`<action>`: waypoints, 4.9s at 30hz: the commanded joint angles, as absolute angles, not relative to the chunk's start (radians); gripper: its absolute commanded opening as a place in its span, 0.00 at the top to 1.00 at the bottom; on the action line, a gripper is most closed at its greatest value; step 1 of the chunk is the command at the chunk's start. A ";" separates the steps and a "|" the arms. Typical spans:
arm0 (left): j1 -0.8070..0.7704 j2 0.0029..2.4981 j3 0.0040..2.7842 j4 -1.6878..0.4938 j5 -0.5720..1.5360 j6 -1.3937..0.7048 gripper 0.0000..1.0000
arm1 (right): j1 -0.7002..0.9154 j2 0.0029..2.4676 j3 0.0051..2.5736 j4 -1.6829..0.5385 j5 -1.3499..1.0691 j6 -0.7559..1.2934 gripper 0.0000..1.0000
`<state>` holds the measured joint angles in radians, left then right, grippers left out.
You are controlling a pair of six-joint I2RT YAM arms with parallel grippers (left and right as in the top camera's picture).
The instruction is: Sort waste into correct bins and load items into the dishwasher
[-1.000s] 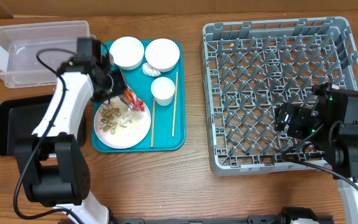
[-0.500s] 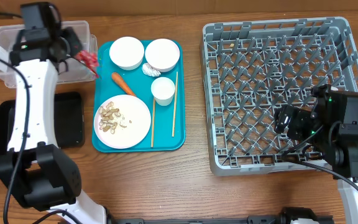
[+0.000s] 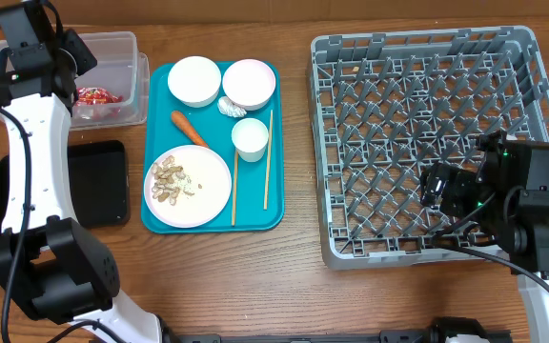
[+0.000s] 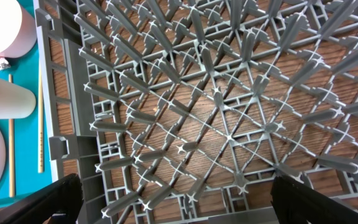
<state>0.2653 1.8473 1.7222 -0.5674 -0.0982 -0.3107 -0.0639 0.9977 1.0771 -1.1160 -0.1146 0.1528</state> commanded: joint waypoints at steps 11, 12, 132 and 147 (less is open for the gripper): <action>0.124 1.844 1.738 -0.766 0.194 -0.269 0.50 | -0.067 0.992 1.101 -1.114 -0.106 0.147 0.00; 0.105 1.844 1.736 -0.804 0.193 -0.269 0.50 | -0.067 0.992 1.101 -1.114 -0.105 0.147 0.00; -0.376 1.965 1.809 -1.016 0.897 -0.336 0.71 | -0.068 1.238 1.101 -0.778 -0.921 -0.258 0.25; -0.244 1.953 1.810 -1.185 0.219 -0.311 0.55 | -0.068 1.190 1.102 -1.019 -0.118 0.073 0.19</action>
